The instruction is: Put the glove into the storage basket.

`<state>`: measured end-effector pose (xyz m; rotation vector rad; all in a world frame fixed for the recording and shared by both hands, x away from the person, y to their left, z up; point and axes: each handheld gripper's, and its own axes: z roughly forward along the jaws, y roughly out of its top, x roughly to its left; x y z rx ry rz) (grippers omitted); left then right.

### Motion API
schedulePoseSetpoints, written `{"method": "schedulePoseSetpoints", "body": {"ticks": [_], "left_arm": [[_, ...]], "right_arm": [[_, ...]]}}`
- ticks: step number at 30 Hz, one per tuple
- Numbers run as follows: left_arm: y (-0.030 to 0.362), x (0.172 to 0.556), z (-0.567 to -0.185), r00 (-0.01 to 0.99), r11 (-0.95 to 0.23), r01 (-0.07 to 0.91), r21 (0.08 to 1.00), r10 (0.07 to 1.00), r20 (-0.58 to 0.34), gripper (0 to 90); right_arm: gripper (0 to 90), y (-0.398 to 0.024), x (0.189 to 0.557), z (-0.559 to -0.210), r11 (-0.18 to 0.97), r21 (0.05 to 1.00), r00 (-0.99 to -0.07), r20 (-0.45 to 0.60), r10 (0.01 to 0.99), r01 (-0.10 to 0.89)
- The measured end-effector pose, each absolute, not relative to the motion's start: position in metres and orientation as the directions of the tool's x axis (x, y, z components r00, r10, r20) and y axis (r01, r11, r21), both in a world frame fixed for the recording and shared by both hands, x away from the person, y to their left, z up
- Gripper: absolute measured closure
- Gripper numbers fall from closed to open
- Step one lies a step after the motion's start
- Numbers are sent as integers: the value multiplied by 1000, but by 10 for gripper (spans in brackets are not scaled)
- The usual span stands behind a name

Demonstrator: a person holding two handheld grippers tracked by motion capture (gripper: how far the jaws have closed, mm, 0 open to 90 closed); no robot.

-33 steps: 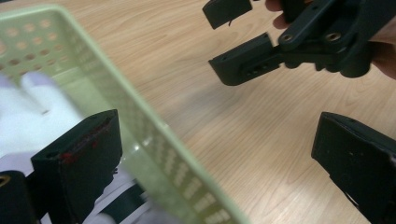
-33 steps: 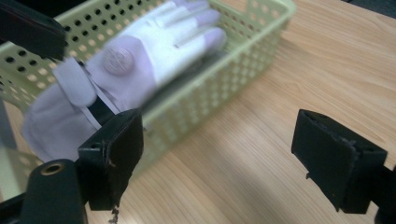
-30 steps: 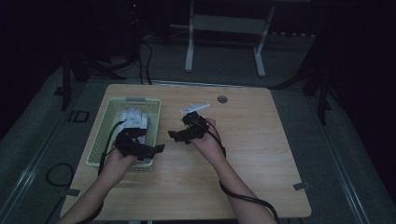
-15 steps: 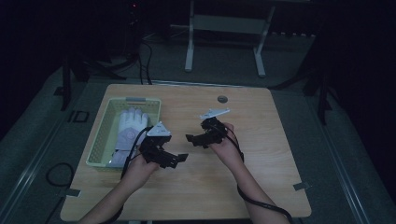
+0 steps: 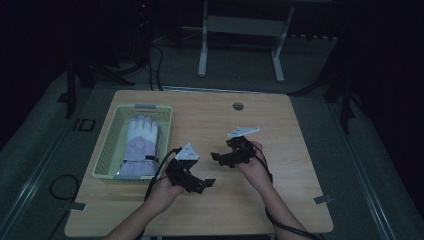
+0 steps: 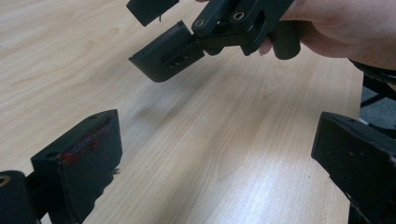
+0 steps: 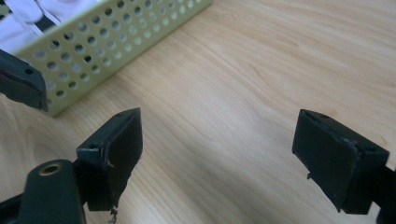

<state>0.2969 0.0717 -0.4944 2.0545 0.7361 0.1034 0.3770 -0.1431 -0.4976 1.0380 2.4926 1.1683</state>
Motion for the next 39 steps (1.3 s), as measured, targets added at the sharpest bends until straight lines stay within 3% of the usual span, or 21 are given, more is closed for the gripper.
{"method": "schedulePoseSetpoints", "body": {"ticks": [13, 39], "left_arm": [[51, 292, -533, 845, -425, 451, 785, 487, -221, 22], [26, 281, -562, 871, -435, 411, 801, 448, -203, 22]], "right_arm": [[163, -168, 360, -528, 458, 706, -729, 121, 674, 541], [148, -203, 341, -555, 442, 743, -725, 83, 683, 502]]}}
